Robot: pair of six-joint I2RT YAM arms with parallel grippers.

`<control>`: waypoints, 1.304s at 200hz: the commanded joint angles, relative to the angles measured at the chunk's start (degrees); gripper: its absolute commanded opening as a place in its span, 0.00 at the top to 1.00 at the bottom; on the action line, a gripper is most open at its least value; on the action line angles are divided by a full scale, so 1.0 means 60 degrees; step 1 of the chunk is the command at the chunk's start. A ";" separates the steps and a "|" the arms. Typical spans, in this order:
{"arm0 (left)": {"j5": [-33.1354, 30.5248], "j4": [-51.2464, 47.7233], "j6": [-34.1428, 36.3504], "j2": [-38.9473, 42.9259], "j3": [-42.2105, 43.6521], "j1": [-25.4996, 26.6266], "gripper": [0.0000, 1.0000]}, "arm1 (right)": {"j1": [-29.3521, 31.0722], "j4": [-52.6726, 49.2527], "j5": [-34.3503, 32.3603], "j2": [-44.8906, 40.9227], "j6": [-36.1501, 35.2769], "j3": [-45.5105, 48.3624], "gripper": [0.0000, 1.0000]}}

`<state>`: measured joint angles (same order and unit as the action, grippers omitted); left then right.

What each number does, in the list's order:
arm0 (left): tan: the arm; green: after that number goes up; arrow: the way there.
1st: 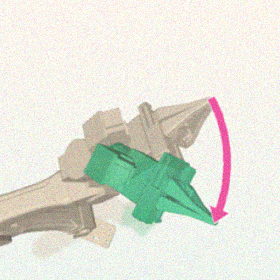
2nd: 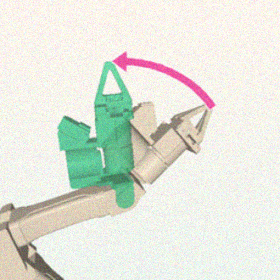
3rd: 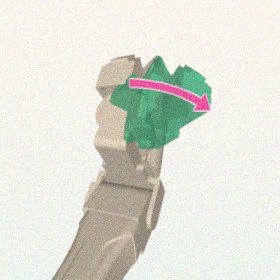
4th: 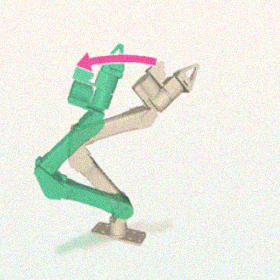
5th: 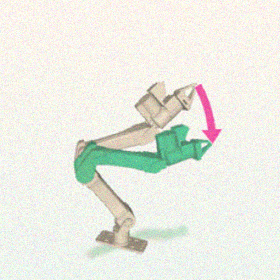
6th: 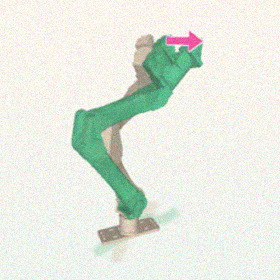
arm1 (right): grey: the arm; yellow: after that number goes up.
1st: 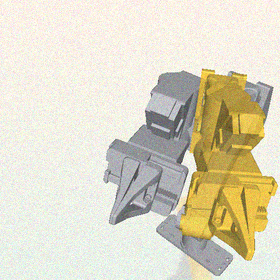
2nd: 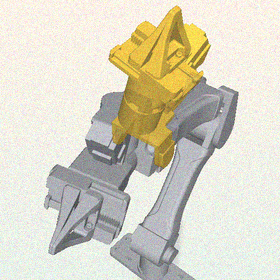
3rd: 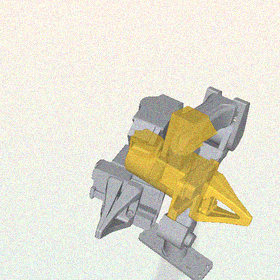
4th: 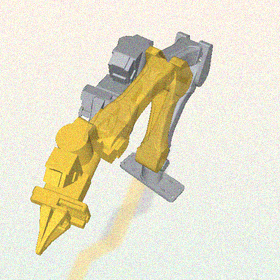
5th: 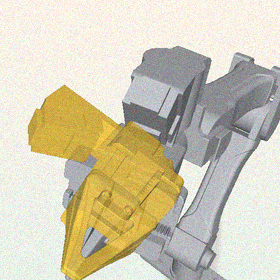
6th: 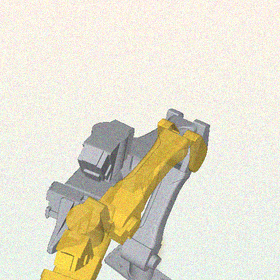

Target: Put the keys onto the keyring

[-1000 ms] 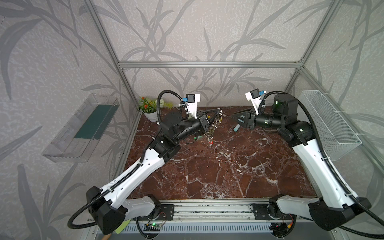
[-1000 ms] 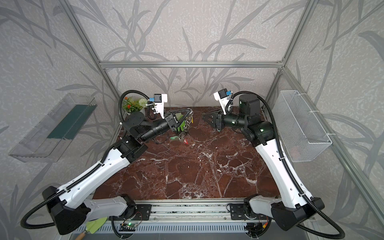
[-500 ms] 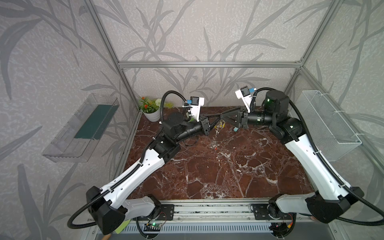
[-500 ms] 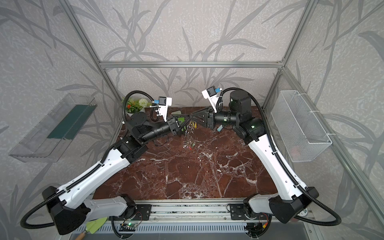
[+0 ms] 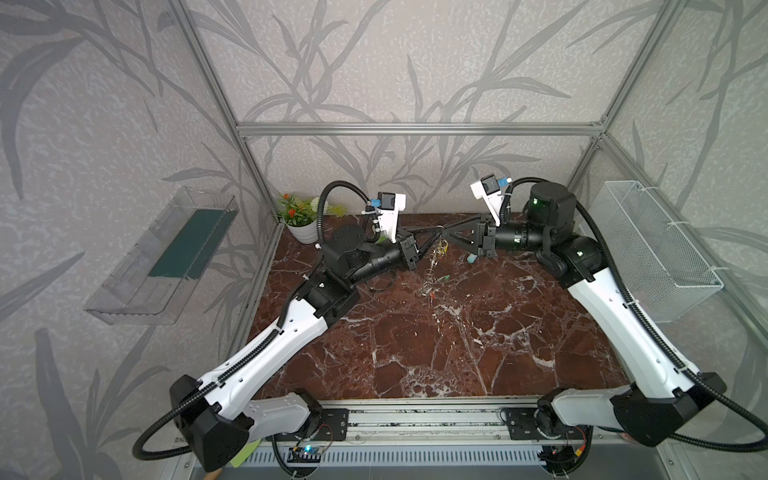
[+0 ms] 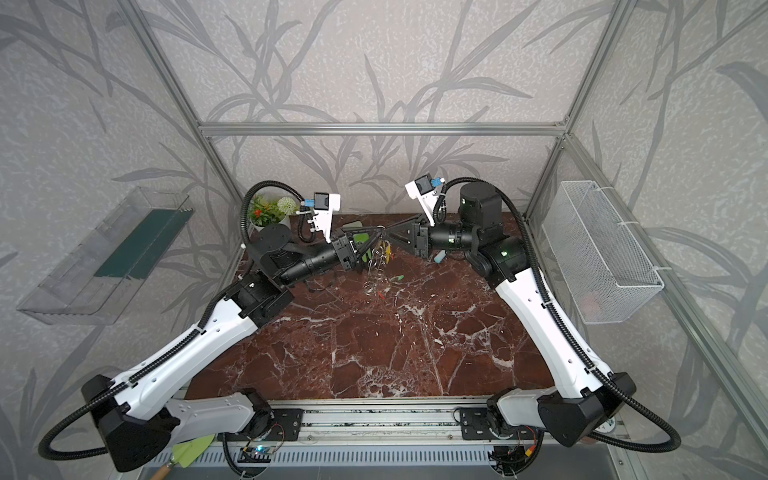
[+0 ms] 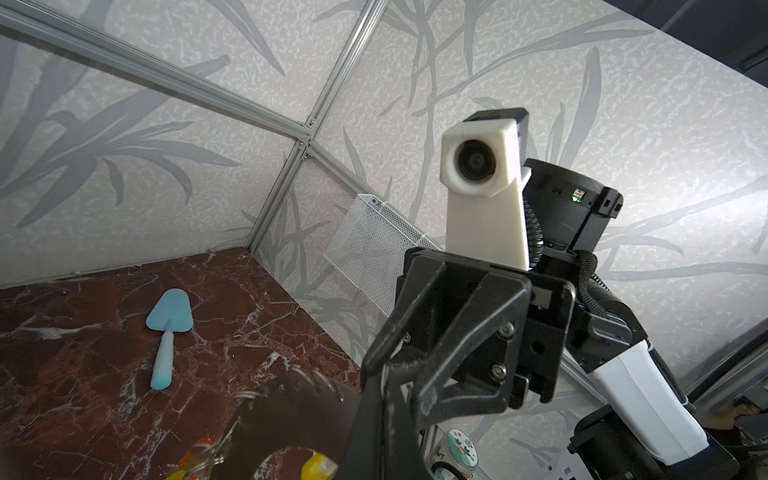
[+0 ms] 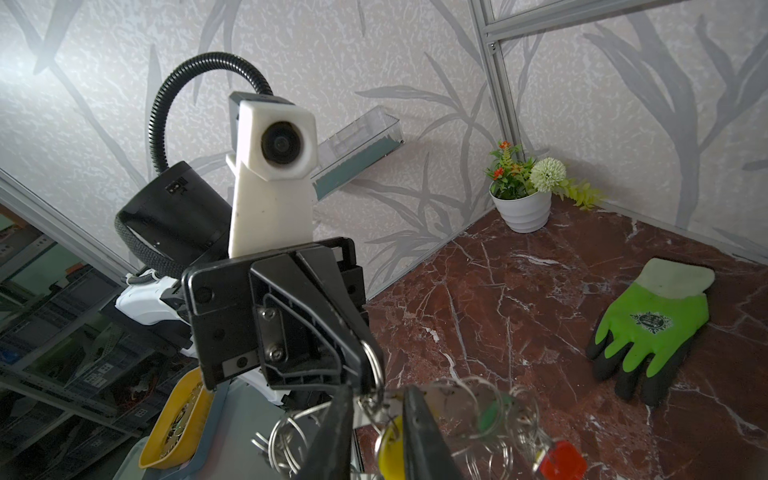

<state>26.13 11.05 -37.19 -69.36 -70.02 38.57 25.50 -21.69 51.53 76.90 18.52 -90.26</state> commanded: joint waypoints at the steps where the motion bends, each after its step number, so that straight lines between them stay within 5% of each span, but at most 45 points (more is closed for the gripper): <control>1: -0.0232 0.0523 0.0103 0.0373 -0.0070 0.0002 1.00 | -0.0035 0.0498 0.0411 -0.0088 0.0260 0.0190 0.77; 60: -0.0077 0.0462 0.0074 0.0325 -0.0108 -0.0002 1.00 | -0.0031 0.1383 0.1020 -0.0045 0.0858 0.0365 0.81; 118: -0.0079 0.0444 0.0061 0.0373 -0.0082 0.0002 1.00 | -0.0036 0.1501 0.1103 0.0015 0.0958 0.0468 1.00; 174: 0.0264 -0.0225 0.0135 0.0279 -0.0380 -0.0010 1.00 | -0.0031 0.1322 0.0953 -0.0015 0.0777 0.0498 1.00; 220: 0.0892 -0.1914 0.0791 0.0360 -0.1041 -0.0194 0.77 | -0.0031 0.0600 0.0864 0.0071 0.0155 0.0240 1.00; 261: 0.1704 -0.2540 0.0878 0.0289 -0.1450 -0.0667 0.75 | -0.0032 0.0401 0.0875 0.0099 -0.0033 0.0164 1.00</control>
<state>31.46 -1.32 -33.32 -68.45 -75.57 35.83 25.23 -18.74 56.55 77.32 20.01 -87.85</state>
